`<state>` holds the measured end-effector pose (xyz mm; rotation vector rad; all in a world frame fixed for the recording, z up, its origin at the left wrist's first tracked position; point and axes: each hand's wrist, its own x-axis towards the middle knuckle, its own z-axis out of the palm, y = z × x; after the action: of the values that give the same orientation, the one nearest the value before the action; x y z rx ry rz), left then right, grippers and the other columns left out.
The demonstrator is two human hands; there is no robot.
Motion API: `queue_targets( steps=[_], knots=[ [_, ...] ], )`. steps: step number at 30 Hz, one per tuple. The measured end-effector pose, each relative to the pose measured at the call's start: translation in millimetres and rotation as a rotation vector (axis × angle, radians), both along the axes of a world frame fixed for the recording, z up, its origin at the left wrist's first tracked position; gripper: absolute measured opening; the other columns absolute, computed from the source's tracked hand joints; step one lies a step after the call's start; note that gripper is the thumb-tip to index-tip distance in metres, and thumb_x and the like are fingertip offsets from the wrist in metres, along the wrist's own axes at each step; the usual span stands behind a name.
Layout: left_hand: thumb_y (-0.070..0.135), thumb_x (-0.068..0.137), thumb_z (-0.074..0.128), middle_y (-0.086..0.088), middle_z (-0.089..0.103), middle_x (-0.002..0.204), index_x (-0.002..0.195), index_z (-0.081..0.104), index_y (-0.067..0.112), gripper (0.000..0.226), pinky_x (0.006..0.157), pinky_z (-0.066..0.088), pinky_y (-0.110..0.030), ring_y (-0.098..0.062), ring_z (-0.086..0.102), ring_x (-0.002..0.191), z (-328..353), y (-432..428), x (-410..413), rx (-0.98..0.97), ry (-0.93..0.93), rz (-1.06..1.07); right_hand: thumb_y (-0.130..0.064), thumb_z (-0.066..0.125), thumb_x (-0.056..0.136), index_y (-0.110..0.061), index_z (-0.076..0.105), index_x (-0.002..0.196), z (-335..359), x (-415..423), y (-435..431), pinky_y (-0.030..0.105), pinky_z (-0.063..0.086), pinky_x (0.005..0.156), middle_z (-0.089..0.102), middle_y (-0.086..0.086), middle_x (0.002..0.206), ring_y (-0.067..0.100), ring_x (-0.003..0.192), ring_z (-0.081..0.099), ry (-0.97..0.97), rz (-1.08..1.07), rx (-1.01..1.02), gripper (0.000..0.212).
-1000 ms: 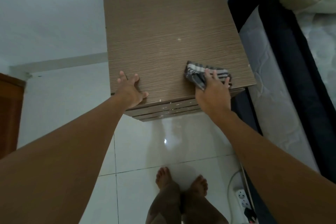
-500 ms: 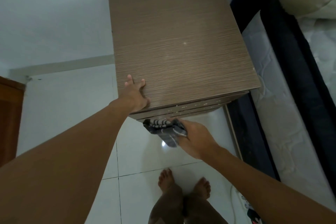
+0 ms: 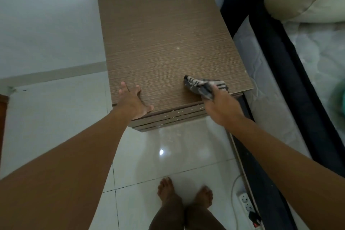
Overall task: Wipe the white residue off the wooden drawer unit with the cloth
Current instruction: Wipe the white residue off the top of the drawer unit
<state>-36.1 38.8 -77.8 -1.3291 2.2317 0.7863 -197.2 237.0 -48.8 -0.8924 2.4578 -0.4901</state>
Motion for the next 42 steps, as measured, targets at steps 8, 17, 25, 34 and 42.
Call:
queue_targets(
  steps=[8,17,25,34,42],
  knots=[
    [0.039,0.083,0.072,-0.010,-0.023,0.160,0.155,0.010,0.027,0.095,0.119,0.011,-0.053,-0.030,-0.012,0.149,-9.0,-3.1,4.4,0.031,0.052,0.029,-0.017,0.057,0.089,-0.025,0.039,0.143,-25.2,78.4,-13.5,0.051,-0.003,0.120,0.023,0.006,0.159,0.023,0.149,0.007,0.090,0.466,-0.023,0.058],
    [0.037,0.083,0.072,-0.009,-0.025,0.159,0.155,0.007,0.028,0.097,0.118,0.011,-0.056,-0.030,-0.015,0.148,-11.3,-2.4,4.9,0.027,0.058,0.028,-0.032,0.055,0.096,-0.041,0.063,0.103,-9.8,68.7,5.9,0.038,0.052,0.085,0.073,-0.002,0.096,0.021,0.090,0.068,-0.711,0.001,-0.128,0.014],
    [0.062,0.081,0.060,-0.012,-0.018,0.161,0.154,0.005,0.029,0.097,0.116,0.015,-0.060,-0.033,-0.009,0.149,-19.6,14.2,5.7,-0.115,0.002,-0.026,-0.022,0.059,0.093,-0.019,0.063,0.111,-16.9,36.5,39.7,0.030,0.055,0.071,0.072,-0.001,0.094,0.018,0.086,0.069,-0.910,-0.468,-0.391,0.018],
    [0.069,0.077,0.059,-0.007,-0.020,0.161,0.154,0.005,0.032,0.101,0.118,0.005,-0.057,-0.029,-0.013,0.149,-32.6,18.3,6.6,-0.141,0.015,0.058,-0.025,0.060,0.092,-0.018,0.062,0.117,-42.0,3.5,61.2,0.054,0.053,0.089,0.075,0.008,0.105,0.031,0.095,0.072,-1.234,-0.671,-0.756,0.027],
    [0.066,0.082,0.056,-0.010,-0.005,0.163,0.153,0.019,0.028,0.089,0.120,0.007,-0.050,-0.031,-0.001,0.150,-27.5,34.7,5.4,-0.216,0.051,0.070,-0.021,0.061,0.089,-0.014,0.061,0.123,-49.7,-18.3,75.7,0.045,0.059,0.073,0.072,0.012,0.113,0.031,0.101,0.070,-1.247,-0.506,-0.932,0.034]
  ],
)
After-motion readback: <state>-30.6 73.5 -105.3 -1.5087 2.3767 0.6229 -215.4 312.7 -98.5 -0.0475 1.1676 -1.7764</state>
